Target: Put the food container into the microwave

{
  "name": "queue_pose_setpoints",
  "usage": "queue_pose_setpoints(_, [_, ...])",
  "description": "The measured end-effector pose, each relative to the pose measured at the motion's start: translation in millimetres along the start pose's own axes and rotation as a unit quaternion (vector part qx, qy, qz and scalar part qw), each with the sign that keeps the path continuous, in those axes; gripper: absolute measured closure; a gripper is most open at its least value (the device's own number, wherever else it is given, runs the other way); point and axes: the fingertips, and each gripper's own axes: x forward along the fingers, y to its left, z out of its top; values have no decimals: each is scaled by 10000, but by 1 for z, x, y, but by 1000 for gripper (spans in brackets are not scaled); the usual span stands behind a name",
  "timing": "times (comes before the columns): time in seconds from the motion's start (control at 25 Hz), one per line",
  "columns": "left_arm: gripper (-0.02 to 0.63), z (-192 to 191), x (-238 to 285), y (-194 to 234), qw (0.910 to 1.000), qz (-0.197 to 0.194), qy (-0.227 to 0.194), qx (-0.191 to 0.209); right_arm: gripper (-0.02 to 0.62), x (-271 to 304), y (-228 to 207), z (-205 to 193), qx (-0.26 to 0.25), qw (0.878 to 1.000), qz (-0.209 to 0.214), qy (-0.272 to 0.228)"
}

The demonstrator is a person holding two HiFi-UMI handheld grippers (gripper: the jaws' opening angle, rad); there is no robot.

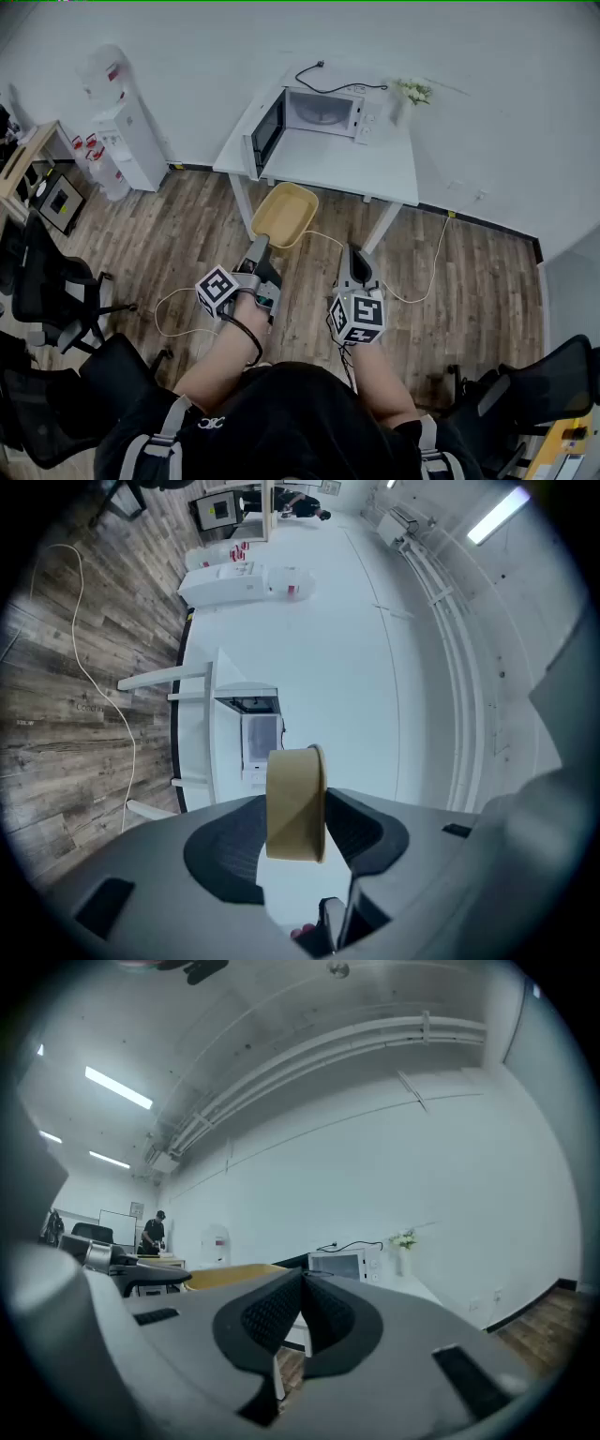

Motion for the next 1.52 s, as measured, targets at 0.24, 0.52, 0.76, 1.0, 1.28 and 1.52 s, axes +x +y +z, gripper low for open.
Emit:
queue_pose_setpoints(0.24, [411,-3,-2,-1,10000,57,2,-2,595,-5,-1,-1,190,9998,-8,23])
queue_pose_setpoints(0.52, [411,-16,3,-1,10000,59,-48,48,595,-14,-19,0,197,9998,-72,-41])
queue_pose_setpoints(0.76, [411,-32,3,10,9998,63,-154,51,595,-23,-34,-5,140,9999,40,-57])
queue_pose_setpoints(1.0, [411,-48,9,11,9998,-16,-189,-11,595,-32,-51,-8,108,9999,87,-30])
queue_pose_setpoints(1.28, [411,-48,40,7,9997,-156,-170,-18,595,-18,-64,-1,13,9999,122,-96])
queue_pose_setpoints(1.52, [411,-38,86,18,9996,-233,-136,-53,595,26,-85,-12,-22,10000,44,-72])
